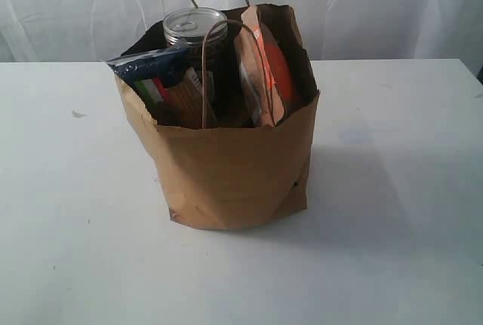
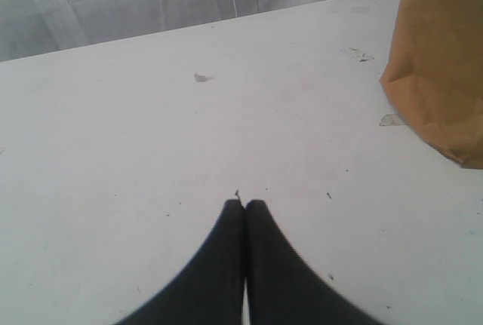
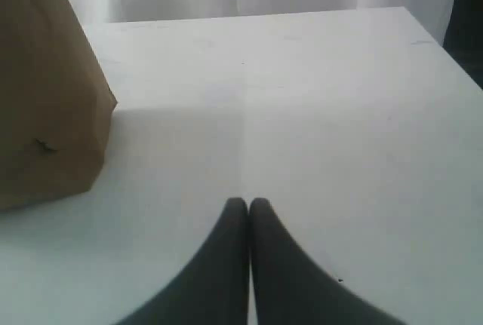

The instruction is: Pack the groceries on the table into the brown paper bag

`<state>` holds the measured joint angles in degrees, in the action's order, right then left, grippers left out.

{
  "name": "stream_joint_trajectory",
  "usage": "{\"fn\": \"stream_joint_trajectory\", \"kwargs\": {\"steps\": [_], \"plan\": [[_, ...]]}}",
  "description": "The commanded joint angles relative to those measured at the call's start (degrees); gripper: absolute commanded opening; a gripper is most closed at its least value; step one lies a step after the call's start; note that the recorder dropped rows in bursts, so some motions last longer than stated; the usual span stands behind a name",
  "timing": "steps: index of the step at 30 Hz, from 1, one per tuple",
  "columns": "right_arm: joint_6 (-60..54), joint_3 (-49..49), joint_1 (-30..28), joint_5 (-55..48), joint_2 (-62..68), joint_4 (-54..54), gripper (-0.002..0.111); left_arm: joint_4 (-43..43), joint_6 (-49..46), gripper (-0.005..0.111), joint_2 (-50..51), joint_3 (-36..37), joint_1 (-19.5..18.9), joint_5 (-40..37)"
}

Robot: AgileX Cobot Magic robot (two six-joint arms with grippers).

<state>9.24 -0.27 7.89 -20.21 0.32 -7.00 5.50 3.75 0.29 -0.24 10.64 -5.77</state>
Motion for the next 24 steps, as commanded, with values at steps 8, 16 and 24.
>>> {"fn": "stream_joint_trajectory", "kwargs": {"steps": [8, 16, 24], "plan": [[-4.31, 0.27, -0.45, 1.00, -0.32, -0.51, 0.000, -0.03, 0.07, 0.000, -0.29, 0.24, -0.18, 0.17], [-4.54, 0.27, -0.45, 8.45, -0.32, -0.39, 0.000, -0.03, 0.07, 0.000, -0.29, 0.24, -0.18, 0.17], [-4.54, 0.27, -0.45, 7.54, -0.32, -0.15, 0.000, -0.03, 0.07, 0.000, -0.29, 0.24, -0.18, 0.17]]}}
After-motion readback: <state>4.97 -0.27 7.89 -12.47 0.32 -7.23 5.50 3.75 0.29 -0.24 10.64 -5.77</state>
